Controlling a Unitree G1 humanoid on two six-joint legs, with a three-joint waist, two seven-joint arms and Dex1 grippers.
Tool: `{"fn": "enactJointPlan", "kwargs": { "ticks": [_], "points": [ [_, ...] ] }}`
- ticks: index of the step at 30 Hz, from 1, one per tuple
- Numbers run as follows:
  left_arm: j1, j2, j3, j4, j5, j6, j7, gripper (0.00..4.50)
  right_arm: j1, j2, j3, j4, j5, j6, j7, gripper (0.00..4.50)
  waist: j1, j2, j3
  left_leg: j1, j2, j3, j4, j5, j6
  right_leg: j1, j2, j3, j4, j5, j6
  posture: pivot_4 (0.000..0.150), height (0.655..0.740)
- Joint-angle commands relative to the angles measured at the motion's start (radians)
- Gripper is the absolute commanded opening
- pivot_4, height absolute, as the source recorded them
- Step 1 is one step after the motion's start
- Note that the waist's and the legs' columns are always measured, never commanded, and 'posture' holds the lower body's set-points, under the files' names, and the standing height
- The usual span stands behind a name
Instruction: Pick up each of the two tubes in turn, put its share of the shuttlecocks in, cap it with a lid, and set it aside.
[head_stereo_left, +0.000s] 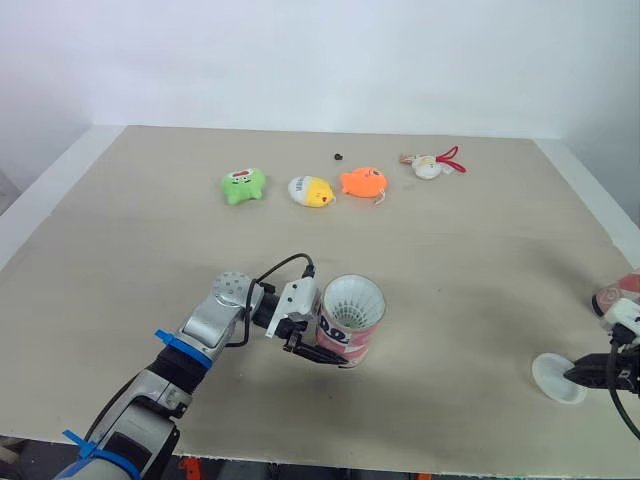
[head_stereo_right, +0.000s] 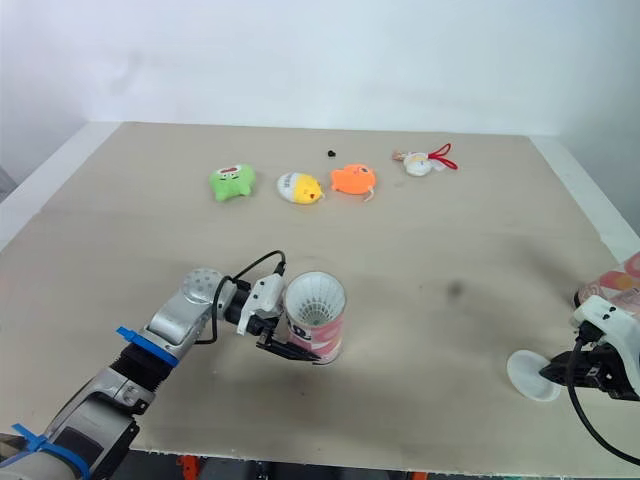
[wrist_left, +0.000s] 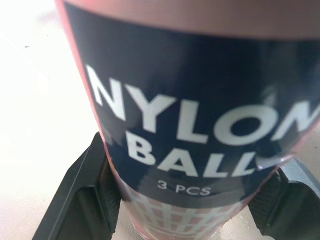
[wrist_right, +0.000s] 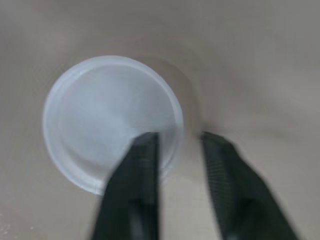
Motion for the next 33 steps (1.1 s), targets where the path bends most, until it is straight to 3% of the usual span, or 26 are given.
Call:
{"fn": "enactJointPlan", "kwargs": {
  "ticks": [1,8,12,15,18,22,25,29,33],
  "points": [
    [0.017,0.001,-0.019,0.037,0.039,-0.005,0.018,2.83,0.011,-0.013,0.017,-0.004,-0.006,-0.020,0.024,0.10,0.000,0.000,0.000,0.000,0.000,0.000,0.000,0.000,0.000,0.000,0.000,0.000,0.000,0.000,0.000,0.150,0.7400],
    [0.014,-0.009,-0.010,0.040,0.032,-0.014,0.024,2.83,0.018,-0.013,-0.001,-0.027,0.012,-0.033,0.049,0.10,0.000,0.000,0.000,0.001,0.000,0.000,0.000,0.000,0.000,0.001,0.000,0.000,0.000,0.000,0.000,0.150,0.7400],
    [0.009,-0.009,-0.011,0.053,0.037,-0.020,0.021,2.83,-0.015,-0.014,-0.033,-0.129,0.055,-0.006,0.048,0.10,0.000,0.001,-0.001,0.001,0.000,0.000,0.000,0.000,0.000,0.001,0.000,0.001,0.000,0.000,0.000,0.150,0.7400],
    [0.006,-0.002,-0.020,0.062,0.052,-0.022,0.020,2.83,-0.068,-0.024,-0.057,-0.304,0.144,0.051,0.069,0.10,0.000,0.001,-0.001,0.001,0.000,0.001,0.000,0.000,0.000,0.001,0.000,0.002,0.000,0.001,0.001,0.150,0.7400],
    [0.006,0.017,-0.044,0.088,0.088,-0.031,0.018,2.83,-0.242,-0.037,-0.037,-0.518,0.300,0.148,0.058,0.10,-0.004,0.005,-0.002,0.001,0.000,0.001,0.000,0.001,0.000,0.000,0.000,0.002,0.000,0.002,0.001,0.150,0.7400],
    [0.001,0.026,-0.054,0.108,0.094,-0.026,0.012,2.83,-0.418,-0.044,0.019,-0.644,0.408,0.231,0.039,0.10,0.001,0.007,-0.003,0.002,0.002,-0.001,0.000,0.001,0.001,0.001,0.001,0.000,0.000,0.002,0.000,0.150,0.7400],
    [0.002,0.029,-0.053,0.106,0.074,0.003,-0.001,2.83,-0.691,-0.016,0.153,-0.719,0.490,0.286,0.031,0.10,0.000,0.003,-0.003,0.001,0.005,-0.001,0.000,0.001,0.000,0.000,0.001,-0.003,-0.001,0.002,-0.003,0.150,0.7400],
    [0.005,0.013,-0.034,0.089,0.015,0.087,-0.025,2.83,-0.950,0.057,0.343,-0.728,0.457,0.298,0.060,0.10,-0.004,0.003,-0.003,0.000,0.005,0.001,-0.001,0.001,0.000,-0.003,0.000,-0.002,-0.001,0.003,-0.004,0.150,0.7400],
    [0.003,0.002,-0.017,0.077,-0.015,0.138,-0.027,2.83,-1.087,0.111,0.478,-0.712,0.378,0.276,0.086,0.10,-0.001,0.000,-0.003,-0.002,0.007,0.001,-0.001,0.000,-0.001,-0.006,0.001,-0.003,-0.001,0.003,-0.007,0.150,0.7400]
  ]
}}
